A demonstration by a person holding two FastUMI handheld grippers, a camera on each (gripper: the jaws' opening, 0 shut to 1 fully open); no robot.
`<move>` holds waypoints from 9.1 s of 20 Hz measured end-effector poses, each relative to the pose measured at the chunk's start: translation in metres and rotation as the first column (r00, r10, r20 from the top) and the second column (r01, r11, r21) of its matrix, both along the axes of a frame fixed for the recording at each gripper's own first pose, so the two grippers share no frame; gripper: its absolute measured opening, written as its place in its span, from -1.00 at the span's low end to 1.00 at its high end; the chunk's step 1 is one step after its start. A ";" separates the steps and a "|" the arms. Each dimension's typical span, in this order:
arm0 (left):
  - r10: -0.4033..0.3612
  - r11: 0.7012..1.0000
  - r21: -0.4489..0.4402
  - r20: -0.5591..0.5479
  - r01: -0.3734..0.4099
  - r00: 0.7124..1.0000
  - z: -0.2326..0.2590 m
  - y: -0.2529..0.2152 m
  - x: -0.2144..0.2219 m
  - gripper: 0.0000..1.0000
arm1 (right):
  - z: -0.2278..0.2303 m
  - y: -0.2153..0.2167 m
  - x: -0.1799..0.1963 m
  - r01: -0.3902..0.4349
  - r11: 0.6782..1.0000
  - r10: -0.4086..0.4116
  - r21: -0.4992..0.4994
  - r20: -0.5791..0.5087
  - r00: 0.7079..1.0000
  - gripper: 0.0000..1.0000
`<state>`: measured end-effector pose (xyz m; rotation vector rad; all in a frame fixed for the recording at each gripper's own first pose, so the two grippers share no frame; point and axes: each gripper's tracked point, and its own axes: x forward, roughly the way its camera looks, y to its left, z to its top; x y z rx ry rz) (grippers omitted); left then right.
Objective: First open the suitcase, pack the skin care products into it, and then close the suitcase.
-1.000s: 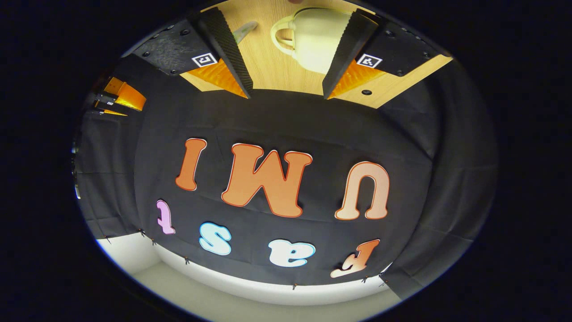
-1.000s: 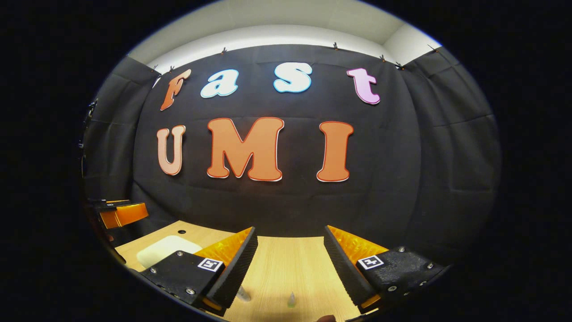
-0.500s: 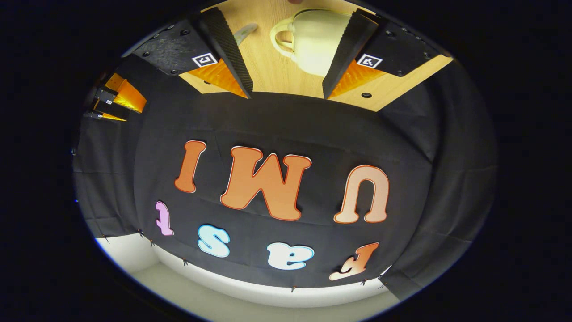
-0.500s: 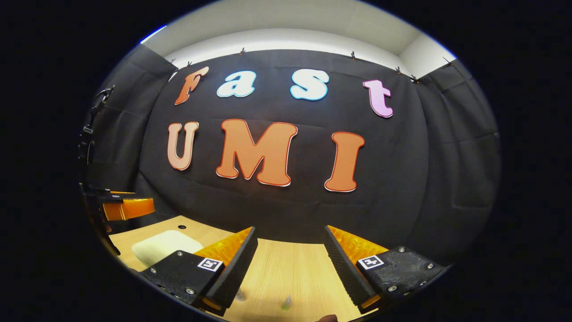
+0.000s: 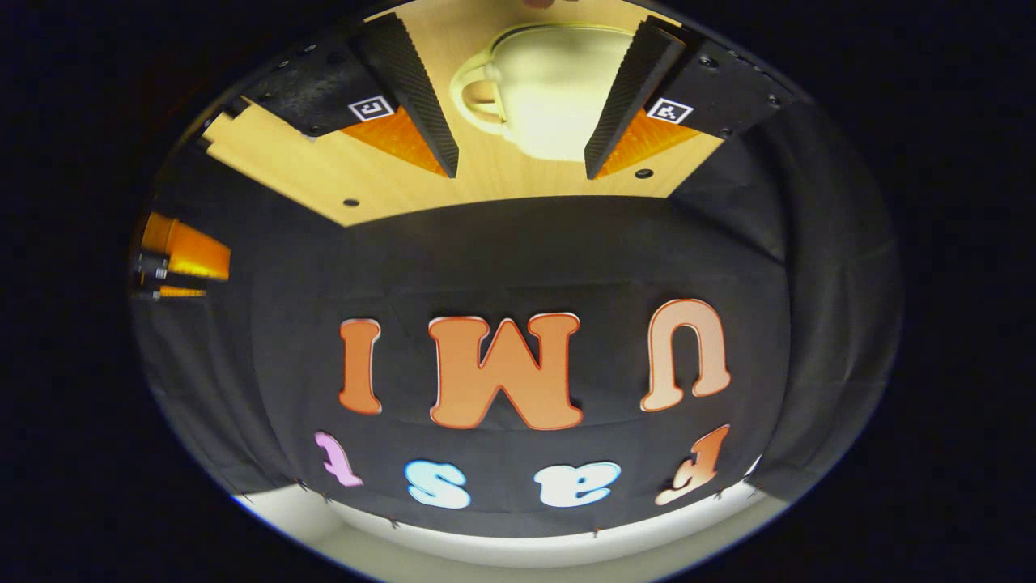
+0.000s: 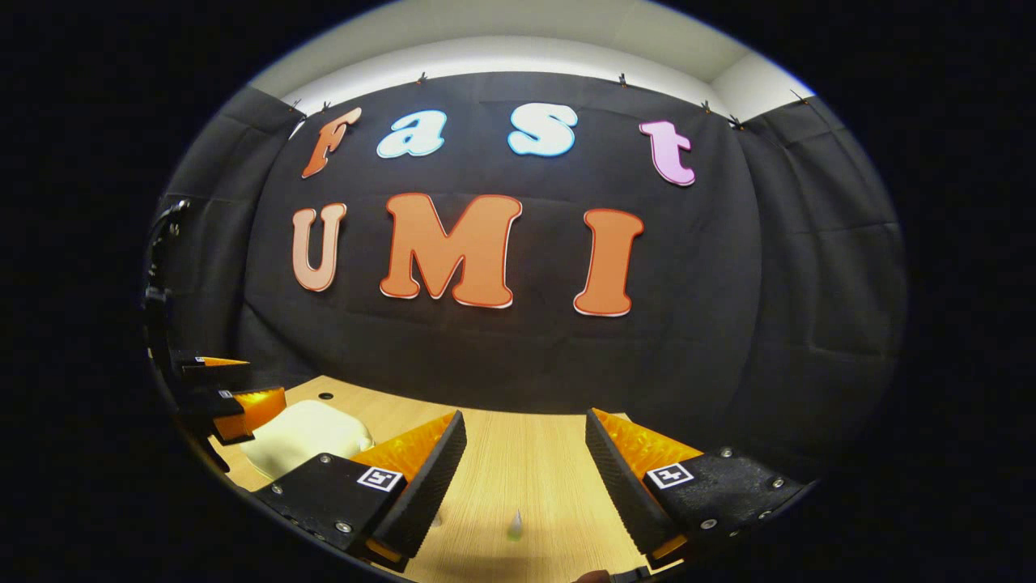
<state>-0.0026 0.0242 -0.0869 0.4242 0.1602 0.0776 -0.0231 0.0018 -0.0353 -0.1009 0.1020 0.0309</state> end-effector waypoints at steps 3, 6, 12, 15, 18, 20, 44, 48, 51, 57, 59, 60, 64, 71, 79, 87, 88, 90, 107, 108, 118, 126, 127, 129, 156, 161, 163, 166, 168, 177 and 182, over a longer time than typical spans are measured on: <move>-0.012 0.984 0.174 -0.110 0.031 0.994 -0.049 0.002 0.003 0.96 | -0.019 -0.010 -0.008 0.019 1.000 -0.018 0.013 -0.058 0.998 0.88; -0.004 0.927 0.365 -0.228 0.089 0.974 -0.093 0.005 0.006 0.96 | -0.039 -0.024 -0.014 0.050 0.998 -0.045 0.038 -0.117 0.992 0.89; 0.039 0.757 0.599 -0.440 0.261 0.897 -0.171 0.017 0.009 0.98 | -0.071 -0.062 -0.025 0.146 0.985 -0.125 0.095 -0.198 0.972 0.88; 0.069 0.693 0.663 -0.451 0.283 0.890 -0.183 0.013 0.030 0.97 | -0.088 -0.084 -0.032 0.196 0.975 -0.166 0.102 -0.247 0.955 0.89; 0.111 0.652 0.702 -0.463 0.288 0.879 -0.198 0.017 0.052 0.97 | -0.100 -0.102 -0.035 0.236 0.965 -0.196 0.114 -0.286 0.938 0.89; 0.153 0.640 0.716 -0.474 0.278 0.867 -0.208 0.023 0.063 0.97 | -0.105 -0.109 -0.035 0.258 0.958 -0.213 0.122 -0.296 0.931 0.89; 0.021 0.980 0.181 -0.510 0.083 0.860 -0.167 0.002 0.082 -0.82 | -0.088 -0.055 0.020 0.142 0.974 -0.090 0.174 -0.277 0.957 0.88; 0.055 0.998 0.041 -0.407 -0.042 0.912 -0.126 0.053 0.070 -0.84 | -0.072 -0.011 0.041 0.081 0.959 -0.008 0.271 -0.262 0.965 0.88; 0.024 0.982 -0.166 -0.336 -0.084 0.942 -0.105 0.096 0.070 -0.84 | -0.065 0.021 0.048 0.050 0.947 0.037 0.318 -0.262 0.964 0.89; 0.145 0.927 -0.286 -0.323 -0.242 0.935 -0.100 0.248 0.040 -0.88 | -0.055 0.075 0.050 0.030 0.920 0.082 0.392 -0.266 0.961 0.90; 0.190 0.909 -0.289 -0.354 -0.300 0.916 -0.121 0.287 0.038 -0.95 | -0.052 0.084 0.050 0.040 0.915 0.078 0.402 -0.273 0.959 0.91; 0.210 0.903 -0.282 -0.371 -0.325 0.905 -0.132 0.304 0.037 -0.89 | -0.050 0.087 0.049 0.045 0.913 0.075 0.406 -0.273 0.959 0.90; 0.290 0.898 -0.175 -0.454 -0.404 0.842 -0.187 0.355 0.041 -0.84 | -0.048 0.088 0.044 0.078 0.912 0.043 0.403 -0.283 0.958 0.90; 0.293 0.871 -0.185 -0.549 -0.455 0.783 -0.253 0.387 0.030 -0.84 | -0.056 0.081 0.036 0.126 0.925 0.001 0.359 -0.334 0.943 0.89; 0.483 0.818 -0.047 -0.485 -0.573 0.729 -0.240 0.427 0.023 0.27 | -0.053 0.067 0.022 0.133 0.952 -0.037 0.277 -0.326 0.945 0.90; 0.495 0.862 -0.035 -0.164 -0.506 0.853 -0.106 0.324 0.038 0.99 | -0.068 0.045 0.025 0.100 0.972 -0.027 0.212 -0.322 0.946 0.89; 0.459 0.882 -0.056 -0.122 -0.468 0.880 -0.086 0.297 0.045 0.99 | -0.071 0.043 0.027 0.086 0.976 -0.019 0.198 -0.317 0.948 0.89; 0.373 0.920 -0.104 -0.062 -0.378 0.926 -0.056 0.235 0.050 0.98 | -0.078 0.040 0.029 0.056 0.982 0.005 0.179 -0.322 0.947 0.89; 0.018 0.946 -0.324 -0.033 -0.027 0.999 -0.170 -0.167 0.128 0.94 | -0.118 -0.031 0.045 -0.050 0.993 0.083 0.109 -0.323 0.943 0.91; 0.013 0.947 -0.321 -0.047 -0.027 0.999 -0.184 -0.176 0.134 0.94 | -0.121 -0.039 0.046 -0.045 0.994 0.075 0.097 -0.329 0.941 0.91; 0.029 0.986 -0.155 -0.198 -0.061 0.980 -0.351 -0.209 0.161 0.94 | -0.166 -0.101 0.049 -0.006 0.998 0.029 0.057 -0.411 0.911 0.90; 0.094 0.983 -0.122 -0.284 -0.134 0.954 -0.415 -0.198 0.155 0.95 | -0.187 -0.111 0.050 -0.023 0.999 0.035 0.032 -0.453 0.891 0.90; 0.109 0.983 -0.111 -0.289 -0.146 0.951 -0.418 -0.195 0.153 0.78 | -0.190 -0.110 0.050 -0.026 0.999 0.037 0.030 -0.462 0.886 0.92; 0.145 0.981 -0.084 -0.291 -0.177 0.946 -0.422 -0.188 0.153 0.29 | -0.192 -0.107 0.050 -0.037 0.999 0.047 0.029 -0.469 0.882 0.92; 0.045 0.979 -0.167 -0.373 -0.115 0.927 -0.249 -0.111 0.045 -0.25 | -0.312 -0.021 0.050 -0.176 0.984 0.136 0.006 -0.665 0.735 0.49; 0.066 0.968 -0.199 -0.386 -0.153 0.920 -0.247 -0.094 0.039 -0.24 | -0.326 -0.021 0.051 -0.167 0.986 0.118 0.003 -0.718 0.686 -0.46; 0.067 0.968 -0.195 -0.397 -0.155 0.916 -0.248 -0.085 0.038 -0.23 | -0.320 -0.018 0.045 -0.151 0.988 0.118 0.021 -0.737 0.665 -0.38; 0.068 0.966 -0.200 -0.410 -0.162 0.910 -0.233 -0.068 0.039 -0.23 | -0.290 -0.002 0.040 -0.149 0.984 0.170 0.092 -0.716 0.677 -0.38; 0.050 0.967 -0.205 -0.434 -0.153 0.900 -0.217 -0.059 0.040 -0.27 | -0.267 0.011 0.034 -0.149 0.978 0.207 0.144 -0.702 0.681 -0.38; 0.030 0.977 -0.114 -0.758 -0.179 0.651 -0.240 0.030 0.060 -0.25 | -0.203 0.083 0.013 -0.121 0.925 0.340 0.360 -0.642 0.688 -0.38; -0.004 0.970 -0.110 -0.898 -0.216 0.440 -0.296 0.051 0.084 -0.25 | -0.192 0.096 -0.008 -0.100 0.920 0.340 0.379 -0.643 0.687 -0.39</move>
